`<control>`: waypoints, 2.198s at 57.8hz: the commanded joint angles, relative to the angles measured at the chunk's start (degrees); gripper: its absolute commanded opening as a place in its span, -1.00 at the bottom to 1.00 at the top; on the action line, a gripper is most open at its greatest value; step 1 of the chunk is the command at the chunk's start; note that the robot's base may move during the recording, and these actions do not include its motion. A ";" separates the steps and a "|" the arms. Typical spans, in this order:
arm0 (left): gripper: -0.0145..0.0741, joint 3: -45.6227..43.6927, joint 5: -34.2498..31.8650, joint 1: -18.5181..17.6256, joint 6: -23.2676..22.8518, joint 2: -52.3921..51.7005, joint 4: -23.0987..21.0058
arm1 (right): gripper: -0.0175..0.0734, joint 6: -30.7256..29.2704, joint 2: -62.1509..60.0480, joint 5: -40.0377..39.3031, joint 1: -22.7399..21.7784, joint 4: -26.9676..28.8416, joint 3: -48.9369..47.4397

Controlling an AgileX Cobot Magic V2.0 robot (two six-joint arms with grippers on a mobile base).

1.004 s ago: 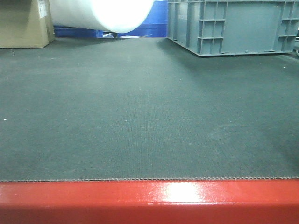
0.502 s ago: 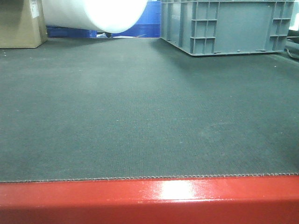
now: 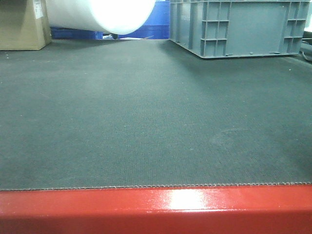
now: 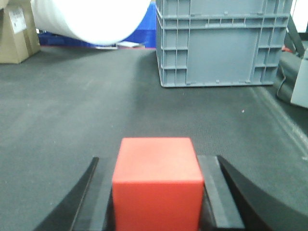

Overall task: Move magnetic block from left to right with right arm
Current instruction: 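Lower the held red cube toward the second table surface, then set the cube down and open the right gripper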

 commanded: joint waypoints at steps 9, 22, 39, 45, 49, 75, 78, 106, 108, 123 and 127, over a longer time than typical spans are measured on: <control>-0.96 0.39 -4.57 0.10 -0.41 -0.51 -0.15 | -0.10 -0.45 0.18 -6.72 0.14 -0.08 -1.69; -0.96 0.39 -4.57 0.10 -0.41 -0.51 -0.15 | -0.10 -0.12 1.09 -4.79 0.19 -0.08 -4.35; -0.96 0.39 -4.57 0.10 -0.41 -0.51 -0.15 | -0.10 0.82 16.25 10.06 3.00 -0.08 -15.73; -0.96 0.39 -4.57 0.10 -0.41 -0.51 -0.15 | -0.10 2.48 23.52 11.40 7.74 -1.13 -18.37; -0.96 0.39 -4.57 0.10 -0.41 -0.51 -0.15 | -0.10 3.76 28.52 11.88 11.38 -1.83 -20.33; -0.96 0.39 -4.57 0.10 -0.41 -0.51 -0.15 | -0.10 28.90 62.37 30.33 28.43 -11.81 -44.28; -0.96 0.39 -4.57 0.10 -0.41 -0.51 -0.15 | -0.10 31.21 65.97 33.51 29.49 -12.08 -48.11; -0.96 0.39 -4.57 0.10 -0.41 -0.51 -0.15 | -0.10 32.65 91.94 58.02 31.65 -0.45 -78.77; -0.96 0.39 -4.57 0.10 -0.41 -0.51 -0.15 | -0.10 33.36 92.64 58.52 31.71 -0.45 -79.54; -0.96 0.39 -4.57 0.10 -0.41 -0.51 -0.15 | -0.09 36.32 96.10 59.76 32.37 -0.45 -82.37; -0.96 0.39 -4.57 0.10 -0.41 -0.51 -0.15 | -0.04 36.37 96.30 59.76 32.44 -0.45 -82.37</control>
